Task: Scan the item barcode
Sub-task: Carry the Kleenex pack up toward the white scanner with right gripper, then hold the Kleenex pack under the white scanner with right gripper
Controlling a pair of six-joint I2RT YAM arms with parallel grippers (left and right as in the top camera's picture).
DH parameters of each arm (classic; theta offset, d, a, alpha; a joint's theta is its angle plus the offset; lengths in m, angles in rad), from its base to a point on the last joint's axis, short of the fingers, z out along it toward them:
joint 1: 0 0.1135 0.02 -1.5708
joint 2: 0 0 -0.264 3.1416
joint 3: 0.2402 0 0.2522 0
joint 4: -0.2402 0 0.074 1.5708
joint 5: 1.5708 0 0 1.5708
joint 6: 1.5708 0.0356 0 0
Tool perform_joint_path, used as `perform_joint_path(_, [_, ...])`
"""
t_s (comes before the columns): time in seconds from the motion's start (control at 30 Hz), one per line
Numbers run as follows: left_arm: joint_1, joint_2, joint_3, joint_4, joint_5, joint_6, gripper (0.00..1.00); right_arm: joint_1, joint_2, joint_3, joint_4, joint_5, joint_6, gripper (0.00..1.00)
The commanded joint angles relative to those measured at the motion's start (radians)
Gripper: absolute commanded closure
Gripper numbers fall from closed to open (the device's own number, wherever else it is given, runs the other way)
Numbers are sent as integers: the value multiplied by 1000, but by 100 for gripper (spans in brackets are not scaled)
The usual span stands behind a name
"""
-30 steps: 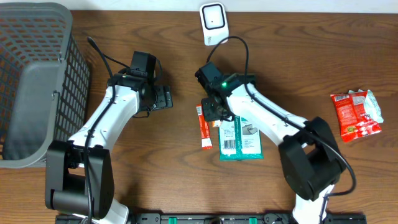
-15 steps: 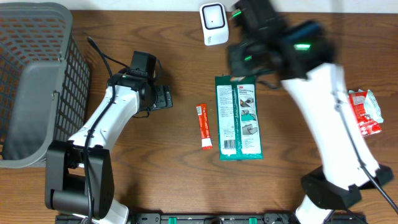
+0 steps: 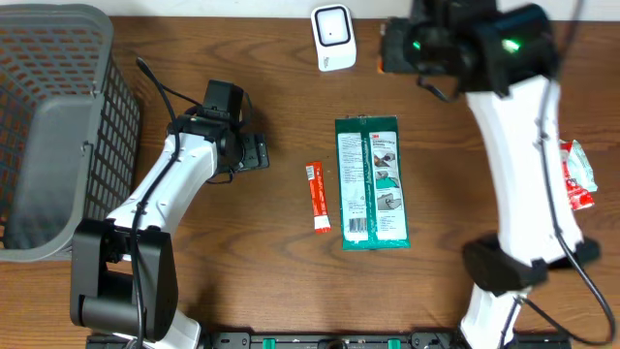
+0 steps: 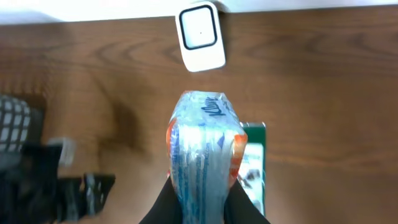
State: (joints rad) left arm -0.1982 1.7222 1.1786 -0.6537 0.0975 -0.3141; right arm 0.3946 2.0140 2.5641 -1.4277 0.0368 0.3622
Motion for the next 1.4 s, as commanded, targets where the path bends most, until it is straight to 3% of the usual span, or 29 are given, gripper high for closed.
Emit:
perform_joint_path(0.0, [2,-16,10,-3,-20,-2,13,-2,108,-4,101,-1,-5,99])
perform_joint_path(0.27, [2,-16,10,-3,-19,-2,13,0,345,-4,426,-1,3,99])
perform_joint_path(0.6, [2,-16,10,-3,-19,-2,13,-1,530,-4,678,-1,56,99])
perform_joint_path(1.17, [2,-16,10,-3,-19,-2,13,-39,642,-8,737,40,67,99])
perform_joint_path(1.37, [2,-16,10,-3,-19,-6,12,-38,642,-8,737,-26,59,99])
